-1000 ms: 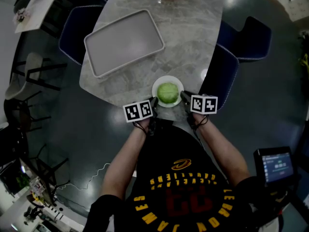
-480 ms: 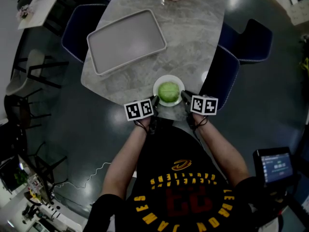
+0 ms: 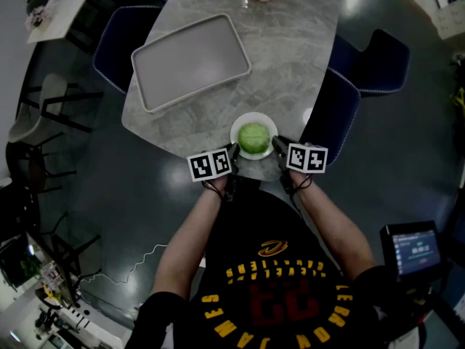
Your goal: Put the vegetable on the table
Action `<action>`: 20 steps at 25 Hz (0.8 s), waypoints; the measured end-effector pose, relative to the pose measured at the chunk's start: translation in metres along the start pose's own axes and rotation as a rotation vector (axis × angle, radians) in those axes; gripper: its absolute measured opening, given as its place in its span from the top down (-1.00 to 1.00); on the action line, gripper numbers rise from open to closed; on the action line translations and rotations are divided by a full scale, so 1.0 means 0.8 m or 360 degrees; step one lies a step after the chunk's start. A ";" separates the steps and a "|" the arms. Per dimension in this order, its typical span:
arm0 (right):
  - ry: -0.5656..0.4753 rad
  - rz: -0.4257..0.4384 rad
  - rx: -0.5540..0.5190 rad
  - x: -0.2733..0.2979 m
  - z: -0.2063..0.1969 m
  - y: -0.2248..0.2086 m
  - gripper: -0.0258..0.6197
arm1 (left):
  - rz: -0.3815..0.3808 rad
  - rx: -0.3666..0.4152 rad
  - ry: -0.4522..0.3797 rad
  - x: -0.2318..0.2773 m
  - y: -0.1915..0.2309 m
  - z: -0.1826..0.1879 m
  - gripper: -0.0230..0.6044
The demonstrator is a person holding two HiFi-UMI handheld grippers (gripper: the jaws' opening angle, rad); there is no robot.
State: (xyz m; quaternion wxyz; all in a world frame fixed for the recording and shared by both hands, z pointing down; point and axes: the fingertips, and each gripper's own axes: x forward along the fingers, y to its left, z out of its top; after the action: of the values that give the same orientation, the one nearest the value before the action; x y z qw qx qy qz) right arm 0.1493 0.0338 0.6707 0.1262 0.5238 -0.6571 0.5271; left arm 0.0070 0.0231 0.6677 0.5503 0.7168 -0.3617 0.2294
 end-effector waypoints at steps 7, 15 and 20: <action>-0.0034 -0.0110 -0.0110 -0.008 0.009 -0.006 0.75 | 0.0037 0.0052 -0.0023 0.000 -0.002 0.002 0.78; -0.0114 -0.0099 -0.0137 -0.022 0.026 0.004 0.75 | 0.0160 0.0108 -0.0110 -0.011 0.011 0.014 0.78; -0.0173 -0.0046 -0.0157 -0.030 0.040 0.021 0.75 | 0.0167 0.0087 -0.0176 -0.024 0.014 0.030 0.78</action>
State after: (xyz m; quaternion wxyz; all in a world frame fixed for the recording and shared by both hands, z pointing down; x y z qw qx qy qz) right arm 0.1577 0.0186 0.6310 0.1234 0.5543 -0.6806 0.4630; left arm -0.0159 0.0038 0.6538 0.4968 0.7232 -0.4223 0.2277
